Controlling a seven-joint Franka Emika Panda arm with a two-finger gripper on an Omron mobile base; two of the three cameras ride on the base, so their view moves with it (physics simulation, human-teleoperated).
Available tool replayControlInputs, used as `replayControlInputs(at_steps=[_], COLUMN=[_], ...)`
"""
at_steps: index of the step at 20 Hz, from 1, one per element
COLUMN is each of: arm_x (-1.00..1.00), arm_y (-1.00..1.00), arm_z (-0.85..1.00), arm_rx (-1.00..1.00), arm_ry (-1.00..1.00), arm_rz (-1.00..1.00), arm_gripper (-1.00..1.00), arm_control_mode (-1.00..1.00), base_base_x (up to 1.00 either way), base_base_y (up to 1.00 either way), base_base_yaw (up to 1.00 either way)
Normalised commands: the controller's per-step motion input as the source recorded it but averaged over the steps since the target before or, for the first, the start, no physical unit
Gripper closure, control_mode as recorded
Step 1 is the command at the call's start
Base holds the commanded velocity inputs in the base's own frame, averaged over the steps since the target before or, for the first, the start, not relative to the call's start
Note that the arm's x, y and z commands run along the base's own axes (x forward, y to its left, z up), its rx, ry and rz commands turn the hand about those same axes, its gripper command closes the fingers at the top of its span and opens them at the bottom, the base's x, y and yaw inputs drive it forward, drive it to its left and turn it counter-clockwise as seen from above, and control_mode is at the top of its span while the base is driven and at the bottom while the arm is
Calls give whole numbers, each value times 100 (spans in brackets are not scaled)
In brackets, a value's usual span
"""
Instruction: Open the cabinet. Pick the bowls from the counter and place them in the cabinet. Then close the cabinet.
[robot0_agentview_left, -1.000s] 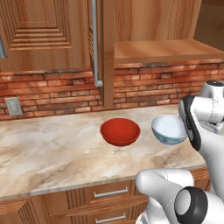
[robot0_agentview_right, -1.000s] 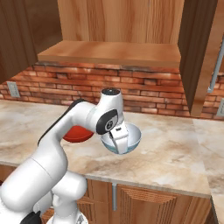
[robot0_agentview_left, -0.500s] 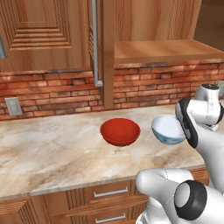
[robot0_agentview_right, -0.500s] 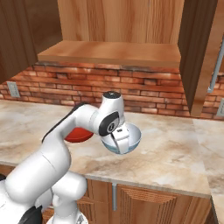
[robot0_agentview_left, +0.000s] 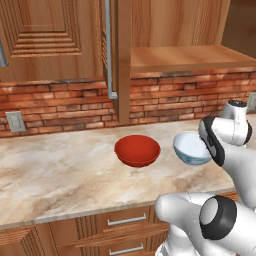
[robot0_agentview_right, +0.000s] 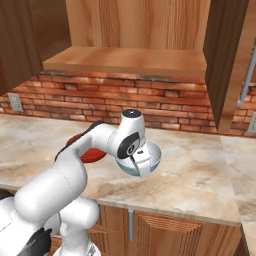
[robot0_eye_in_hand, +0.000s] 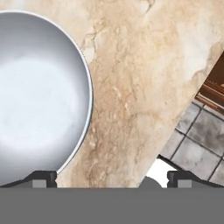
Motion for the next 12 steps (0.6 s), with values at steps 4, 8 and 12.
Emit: replayControlInputs(at_steps=[4,8,12], arm_x=[28,18,24], arm_y=[-5,-12,-8], arm_z=[-20,-18,-11], arm_rx=[0,0,0], arm_ry=[-4,-1,0], arm_rz=[2,1,0], arm_gripper=[-100,-100,-100], arm_control_mode=[-100,-100,-100], base_base_x=[0,0,0], base_base_y=[0,0,0], base_base_yaw=[0,0,0])
